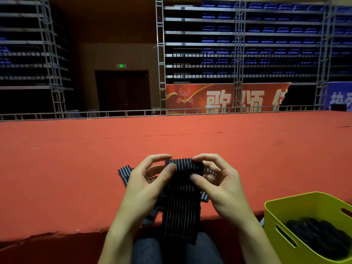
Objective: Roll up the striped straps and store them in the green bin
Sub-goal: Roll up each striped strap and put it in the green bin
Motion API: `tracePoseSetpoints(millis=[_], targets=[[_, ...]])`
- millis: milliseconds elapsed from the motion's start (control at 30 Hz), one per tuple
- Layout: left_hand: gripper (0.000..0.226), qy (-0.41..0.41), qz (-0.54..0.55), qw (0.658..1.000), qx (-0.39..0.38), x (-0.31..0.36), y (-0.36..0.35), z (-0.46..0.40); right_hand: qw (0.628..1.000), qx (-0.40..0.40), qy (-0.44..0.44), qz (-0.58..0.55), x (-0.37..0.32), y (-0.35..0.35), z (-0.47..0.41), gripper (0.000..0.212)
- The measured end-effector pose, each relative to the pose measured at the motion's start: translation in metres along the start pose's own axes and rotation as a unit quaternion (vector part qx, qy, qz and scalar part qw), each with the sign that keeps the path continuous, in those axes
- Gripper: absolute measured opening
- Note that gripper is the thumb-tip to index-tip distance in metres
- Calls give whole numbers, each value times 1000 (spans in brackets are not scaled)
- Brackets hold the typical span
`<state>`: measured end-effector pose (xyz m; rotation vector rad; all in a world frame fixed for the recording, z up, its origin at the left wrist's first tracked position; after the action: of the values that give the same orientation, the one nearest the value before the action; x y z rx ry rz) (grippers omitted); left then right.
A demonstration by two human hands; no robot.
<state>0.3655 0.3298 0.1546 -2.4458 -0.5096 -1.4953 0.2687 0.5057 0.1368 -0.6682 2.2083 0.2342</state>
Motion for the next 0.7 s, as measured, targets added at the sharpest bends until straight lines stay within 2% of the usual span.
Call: tracePoseSetpoints(millis=[267,433,567,700], targets=[[29,-33,19,999,-3,-2,1,1,1000,-18,-18,10,0,0,2,43],[31,-71,-19,997,-35,-4,5,1,997,-2,-73,16,-2,-4,2,31],[33,-73,-18,996,-48,-5,5,3,998,3,-56,9,-2,-4,2,26],[38,-39,17,998,-54,-7,6,3,999,-1,-32,-13,-5,-1,3,29]])
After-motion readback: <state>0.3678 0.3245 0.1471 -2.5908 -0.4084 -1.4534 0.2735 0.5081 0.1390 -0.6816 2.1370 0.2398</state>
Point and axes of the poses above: each hand's wrist, its own z-axis away from the middle knuckle, its own y-axis out of the back of the hand, x = y × z, the point moved 1 cm from there along -z, towards the middle knuckle, and after that the axes turned 4 degrees about y, right-handed, at the moved point
